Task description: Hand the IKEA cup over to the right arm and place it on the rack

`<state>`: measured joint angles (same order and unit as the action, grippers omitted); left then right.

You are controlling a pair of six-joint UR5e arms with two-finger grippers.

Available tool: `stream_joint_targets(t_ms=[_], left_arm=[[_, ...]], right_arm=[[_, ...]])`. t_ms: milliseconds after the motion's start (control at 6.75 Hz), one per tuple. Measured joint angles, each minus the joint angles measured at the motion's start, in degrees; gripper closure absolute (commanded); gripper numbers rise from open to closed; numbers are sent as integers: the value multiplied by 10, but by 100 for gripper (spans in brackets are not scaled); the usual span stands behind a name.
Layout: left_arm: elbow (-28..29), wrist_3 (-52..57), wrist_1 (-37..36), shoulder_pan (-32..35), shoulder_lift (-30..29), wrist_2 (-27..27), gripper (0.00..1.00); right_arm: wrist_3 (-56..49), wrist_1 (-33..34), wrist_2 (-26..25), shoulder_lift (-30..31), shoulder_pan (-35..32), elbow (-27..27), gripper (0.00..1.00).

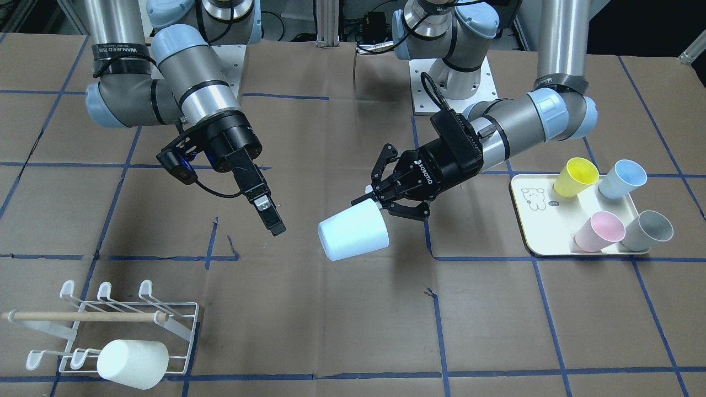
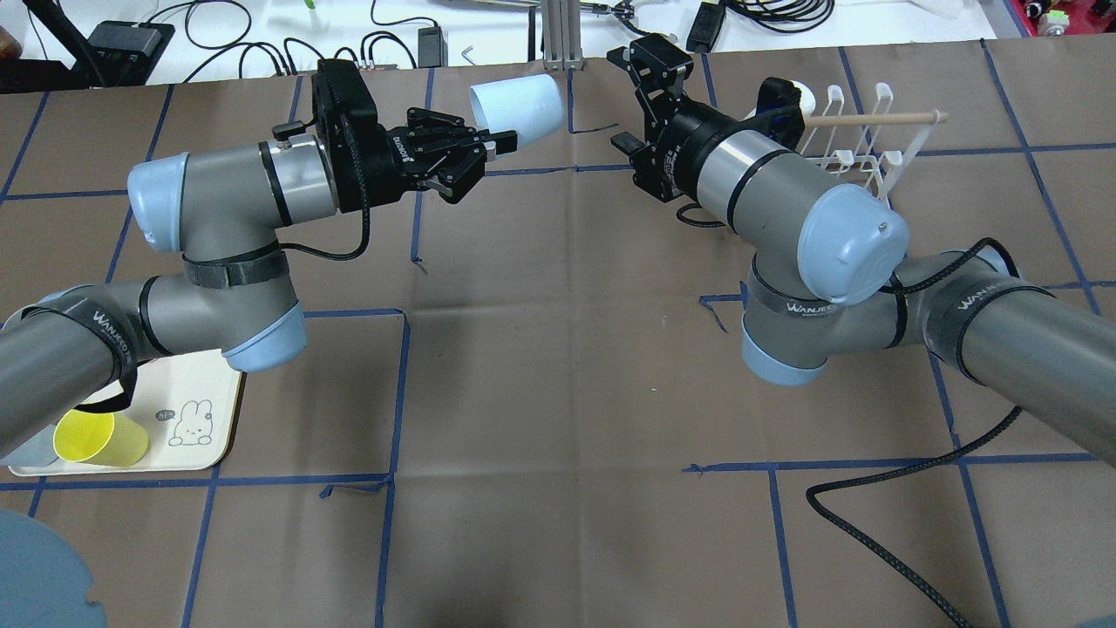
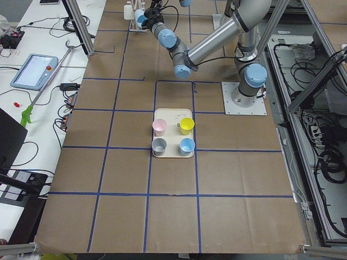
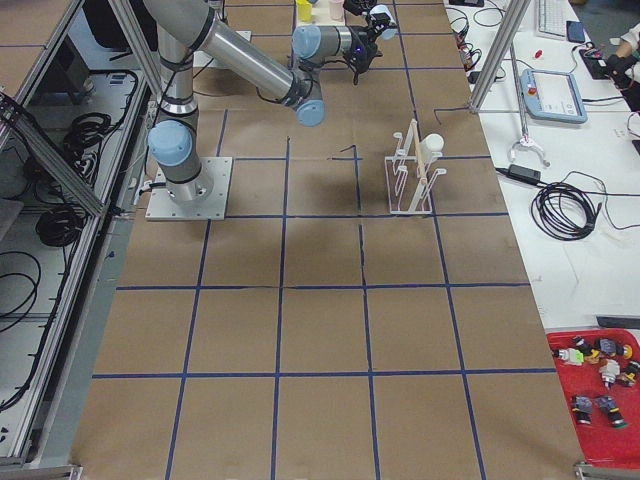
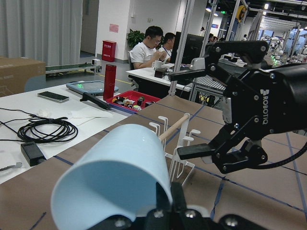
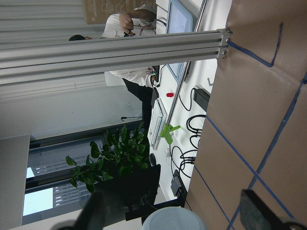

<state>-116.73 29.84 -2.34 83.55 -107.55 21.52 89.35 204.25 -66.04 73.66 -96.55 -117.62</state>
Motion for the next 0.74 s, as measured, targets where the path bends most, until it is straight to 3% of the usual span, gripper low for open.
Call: stream_joint_targets(t_ms=[741], left_arm=[[0, -1, -1, 0, -1, 0, 100]], right_arm=[[-4, -50, 3, -7, -25, 27, 4]])
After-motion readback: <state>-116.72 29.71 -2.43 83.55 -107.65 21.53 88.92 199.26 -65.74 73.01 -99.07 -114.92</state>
